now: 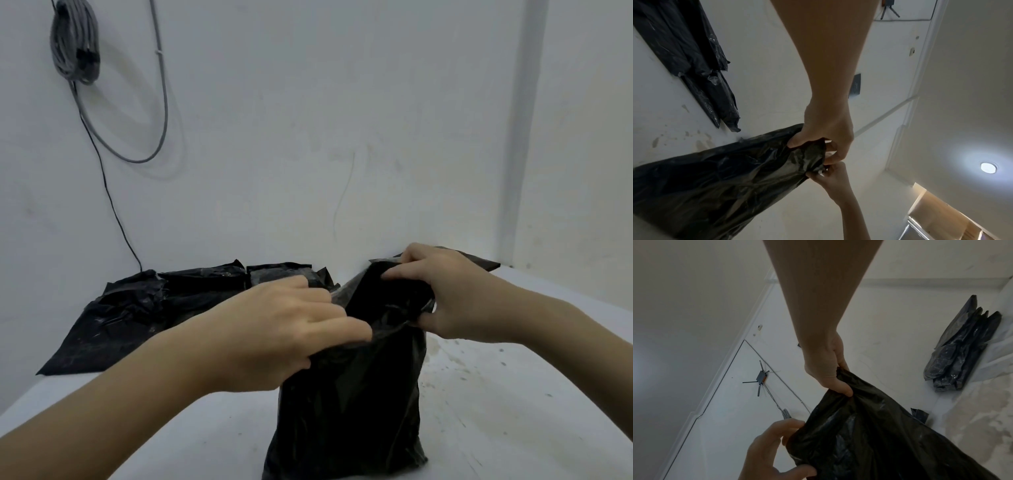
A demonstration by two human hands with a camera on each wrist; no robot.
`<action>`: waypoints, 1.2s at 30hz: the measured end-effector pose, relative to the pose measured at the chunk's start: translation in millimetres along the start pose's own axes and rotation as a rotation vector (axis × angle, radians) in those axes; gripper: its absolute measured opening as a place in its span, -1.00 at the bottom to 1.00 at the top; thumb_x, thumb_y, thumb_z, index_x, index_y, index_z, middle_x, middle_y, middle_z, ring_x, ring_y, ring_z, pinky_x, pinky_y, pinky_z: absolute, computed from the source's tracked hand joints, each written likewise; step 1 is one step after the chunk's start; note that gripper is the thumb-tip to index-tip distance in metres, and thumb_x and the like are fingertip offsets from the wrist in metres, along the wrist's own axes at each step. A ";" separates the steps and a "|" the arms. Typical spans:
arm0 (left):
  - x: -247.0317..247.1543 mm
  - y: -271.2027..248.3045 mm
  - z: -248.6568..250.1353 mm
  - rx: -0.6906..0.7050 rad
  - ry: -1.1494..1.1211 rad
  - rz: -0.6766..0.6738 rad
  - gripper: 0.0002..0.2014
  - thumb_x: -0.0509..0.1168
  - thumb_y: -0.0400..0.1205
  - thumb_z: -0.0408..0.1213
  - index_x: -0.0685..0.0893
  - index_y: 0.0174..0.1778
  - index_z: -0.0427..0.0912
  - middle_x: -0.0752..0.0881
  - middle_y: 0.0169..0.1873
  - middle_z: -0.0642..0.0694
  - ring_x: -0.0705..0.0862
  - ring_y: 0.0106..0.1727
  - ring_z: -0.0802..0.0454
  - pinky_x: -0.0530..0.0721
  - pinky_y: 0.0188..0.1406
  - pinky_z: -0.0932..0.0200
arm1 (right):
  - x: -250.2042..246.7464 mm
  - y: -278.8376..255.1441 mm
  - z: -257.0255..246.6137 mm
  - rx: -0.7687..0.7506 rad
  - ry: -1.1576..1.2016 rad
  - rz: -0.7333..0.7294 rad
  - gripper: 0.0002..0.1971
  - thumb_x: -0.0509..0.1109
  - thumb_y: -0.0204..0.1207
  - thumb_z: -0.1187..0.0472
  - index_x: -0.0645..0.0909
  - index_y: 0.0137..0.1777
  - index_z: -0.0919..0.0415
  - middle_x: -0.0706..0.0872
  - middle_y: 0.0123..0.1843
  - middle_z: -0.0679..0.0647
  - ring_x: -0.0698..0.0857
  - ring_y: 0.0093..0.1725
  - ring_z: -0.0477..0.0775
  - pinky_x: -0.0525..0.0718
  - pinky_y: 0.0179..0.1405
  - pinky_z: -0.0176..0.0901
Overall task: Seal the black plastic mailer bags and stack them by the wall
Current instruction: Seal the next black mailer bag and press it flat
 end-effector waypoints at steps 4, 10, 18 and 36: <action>-0.6 -6.3 -8.3 -0.086 0.021 -0.071 -0.13 0.59 0.17 0.02 0.40 0.41 0.04 0.69 -0.14 0.25 0.53 -0.22 0.19 0.54 -0.49 0.29 | 1.3 0.7 -5.9 0.004 -0.012 -0.030 -0.56 0.49 0.33 0.26 0.61 0.23 0.05 0.39 0.02 -0.21 0.51 -0.02 -0.16 0.47 -0.04 -0.41; 9.2 -7.7 -32.9 -0.411 0.126 -0.281 -0.24 0.21 0.57 0.24 -0.06 0.54 0.09 0.53 0.16 0.17 0.47 0.21 0.09 0.55 -0.05 0.15 | 3.8 -0.4 -10.6 -0.035 0.015 -0.040 -0.46 0.47 0.39 0.30 0.55 0.37 -0.06 0.40 0.09 -0.20 0.52 0.03 -0.15 0.53 0.05 -0.22; 14.4 -38.6 -78.5 -0.662 -0.074 -0.334 -0.32 -0.23 0.29 0.42 0.59 -0.15 0.02 0.57 -0.15 0.13 0.59 0.00 0.13 0.59 0.01 0.06 | 2.8 -1.6 9.2 -0.069 -0.024 0.005 -0.55 0.28 0.39 0.56 0.78 -0.07 -0.03 0.58 -0.26 -0.06 0.55 -0.27 -0.05 0.46 -0.30 -0.25; -54.7 -40.4 -69.4 -0.284 -0.438 0.459 -0.90 0.41 0.46 -0.01 0.74 -0.16 0.13 0.66 -0.27 0.18 0.50 -0.10 0.08 0.48 -0.06 0.33 | -24.6 3.2 15.6 0.128 -0.130 0.230 -0.62 0.23 0.35 -0.26 0.77 -0.03 -0.15 0.72 -0.35 -0.14 0.64 -0.28 -0.03 0.65 -0.33 -0.07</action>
Point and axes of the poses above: each hand's wrist, its own y-axis towards the middle knuckle, its own x-axis out of the palm, z = x × y, the point moved 7 cm from there along y, towards the middle knuckle
